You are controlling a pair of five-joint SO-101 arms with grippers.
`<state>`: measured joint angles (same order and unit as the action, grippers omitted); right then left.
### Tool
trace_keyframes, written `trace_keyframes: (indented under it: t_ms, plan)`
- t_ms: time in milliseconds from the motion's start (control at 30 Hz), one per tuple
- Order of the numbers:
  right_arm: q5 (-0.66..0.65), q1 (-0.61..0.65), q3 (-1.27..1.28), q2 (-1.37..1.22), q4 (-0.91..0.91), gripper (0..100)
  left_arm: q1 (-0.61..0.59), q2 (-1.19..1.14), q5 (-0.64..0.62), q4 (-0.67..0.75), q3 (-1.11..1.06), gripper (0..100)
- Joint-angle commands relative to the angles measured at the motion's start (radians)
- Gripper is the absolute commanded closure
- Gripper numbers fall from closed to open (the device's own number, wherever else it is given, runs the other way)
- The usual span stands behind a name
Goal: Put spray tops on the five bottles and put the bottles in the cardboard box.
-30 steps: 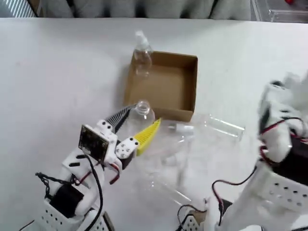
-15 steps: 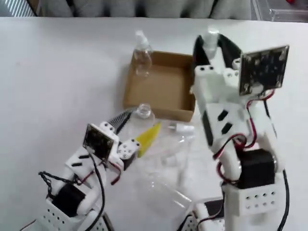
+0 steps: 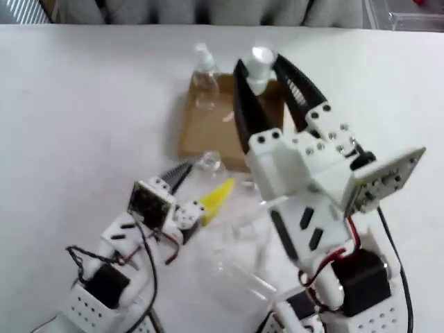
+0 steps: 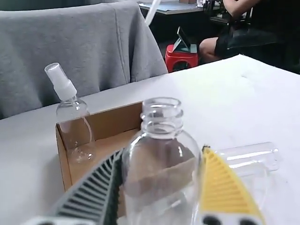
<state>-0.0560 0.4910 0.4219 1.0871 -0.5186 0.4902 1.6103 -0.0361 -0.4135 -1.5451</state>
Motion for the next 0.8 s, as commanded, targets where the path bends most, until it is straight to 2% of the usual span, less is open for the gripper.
trace_keyframes:
  t_ms: [0, 300, 433, 767]
  plan:
    - [0.009, 0.012, -0.006, 0.012, 0.010, 98.3, 0.007, 0.012, -0.008, 0.106, -0.023, 98]
    - [0.012, 0.019, -0.006, 0.019, -0.111, 98.3, 0.007, 0.012, -0.005, 0.106, -0.028, 98]
    - [0.106, 0.019, -0.014, 0.021, -0.136, 98.3, 0.007, 0.012, -0.005, 0.104, -0.028, 98]
    - [0.115, 0.021, -0.012, 0.021, -0.176, 98.3, 0.007, 0.012, -0.005, 0.104, -0.028, 98]
